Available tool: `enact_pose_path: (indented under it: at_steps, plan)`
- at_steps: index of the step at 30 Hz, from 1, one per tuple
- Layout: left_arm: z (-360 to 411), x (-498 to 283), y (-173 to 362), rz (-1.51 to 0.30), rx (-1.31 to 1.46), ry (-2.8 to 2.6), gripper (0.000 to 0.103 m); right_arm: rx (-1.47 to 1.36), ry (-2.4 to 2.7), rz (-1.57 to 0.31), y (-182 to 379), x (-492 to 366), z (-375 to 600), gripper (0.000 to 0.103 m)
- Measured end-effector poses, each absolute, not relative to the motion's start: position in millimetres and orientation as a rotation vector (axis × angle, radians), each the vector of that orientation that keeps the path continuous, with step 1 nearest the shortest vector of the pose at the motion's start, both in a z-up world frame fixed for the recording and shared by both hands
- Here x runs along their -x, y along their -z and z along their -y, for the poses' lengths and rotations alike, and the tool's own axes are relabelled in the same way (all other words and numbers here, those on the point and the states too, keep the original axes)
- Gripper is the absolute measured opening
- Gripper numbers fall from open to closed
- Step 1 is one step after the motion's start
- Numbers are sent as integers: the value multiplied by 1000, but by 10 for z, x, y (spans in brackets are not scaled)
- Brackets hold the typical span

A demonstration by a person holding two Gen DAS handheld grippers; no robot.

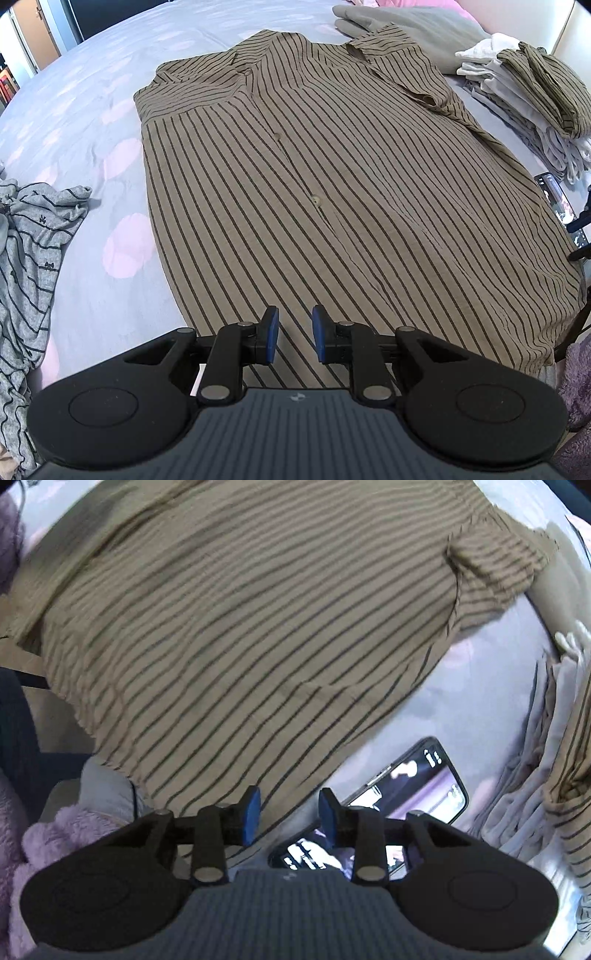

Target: Fold clothes

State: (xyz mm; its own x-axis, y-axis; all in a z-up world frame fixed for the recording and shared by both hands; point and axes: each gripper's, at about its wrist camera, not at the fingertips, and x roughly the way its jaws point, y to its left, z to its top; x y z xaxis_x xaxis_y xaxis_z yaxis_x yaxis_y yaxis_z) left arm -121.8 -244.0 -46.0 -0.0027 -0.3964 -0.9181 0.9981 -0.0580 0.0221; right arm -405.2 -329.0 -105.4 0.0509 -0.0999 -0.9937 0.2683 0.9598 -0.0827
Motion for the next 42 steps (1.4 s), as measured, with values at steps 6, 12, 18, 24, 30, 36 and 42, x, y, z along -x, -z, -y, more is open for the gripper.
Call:
enact_pose_path:
  at_steps: [6,12,18,24,30,36,42]
  plan:
    - [2415,1216,453,-865,-947,1412,18,-112,252,-1547,1236,3930,3218,20]
    - [2414,1220,440,-857,-948,1418,18,-44,225,-1567,1242,3824,3088,5]
    - [2464,1255,343,-828,-981,1451,18,3,225,-1577,992,3730,3026,5]
    - [2555,1347,207,-775,-1009,1493,18,-15,185,-1494,566,3427,2907,4]
    - [2772,1487,44,-718,-1080,1585,18,-70,144,-1424,533,3181,2817,4]
    - [3244,1613,-127,-744,-1095,1646,18,-37,155,-1441,765,3079,2750,4]
    - [3899,1865,-235,-777,-1066,1692,21,-28,112,-1437,972,2939,2691,4]
